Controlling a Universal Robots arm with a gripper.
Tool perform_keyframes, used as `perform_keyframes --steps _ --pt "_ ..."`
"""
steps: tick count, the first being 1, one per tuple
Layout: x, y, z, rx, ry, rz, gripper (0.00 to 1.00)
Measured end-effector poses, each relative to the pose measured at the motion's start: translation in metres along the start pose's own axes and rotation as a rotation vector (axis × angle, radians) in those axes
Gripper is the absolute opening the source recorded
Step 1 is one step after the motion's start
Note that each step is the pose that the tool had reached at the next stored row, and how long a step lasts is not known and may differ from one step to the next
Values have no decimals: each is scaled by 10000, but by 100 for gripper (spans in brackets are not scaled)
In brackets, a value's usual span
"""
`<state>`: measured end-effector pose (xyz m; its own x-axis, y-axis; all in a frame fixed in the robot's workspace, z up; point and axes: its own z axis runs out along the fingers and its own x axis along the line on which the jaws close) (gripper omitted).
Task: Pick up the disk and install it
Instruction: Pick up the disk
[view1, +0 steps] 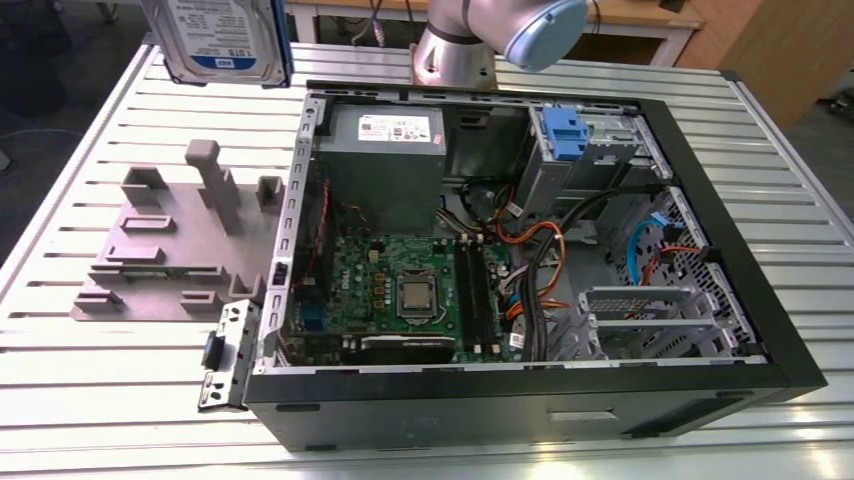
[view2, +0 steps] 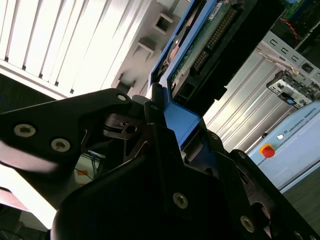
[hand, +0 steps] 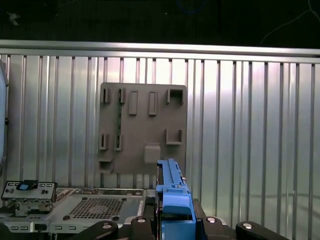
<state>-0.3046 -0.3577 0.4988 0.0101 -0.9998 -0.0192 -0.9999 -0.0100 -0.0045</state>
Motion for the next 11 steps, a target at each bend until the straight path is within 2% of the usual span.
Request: perform_keyframes --steps 11 --pt "11 -157 0 -1 0 0 36"
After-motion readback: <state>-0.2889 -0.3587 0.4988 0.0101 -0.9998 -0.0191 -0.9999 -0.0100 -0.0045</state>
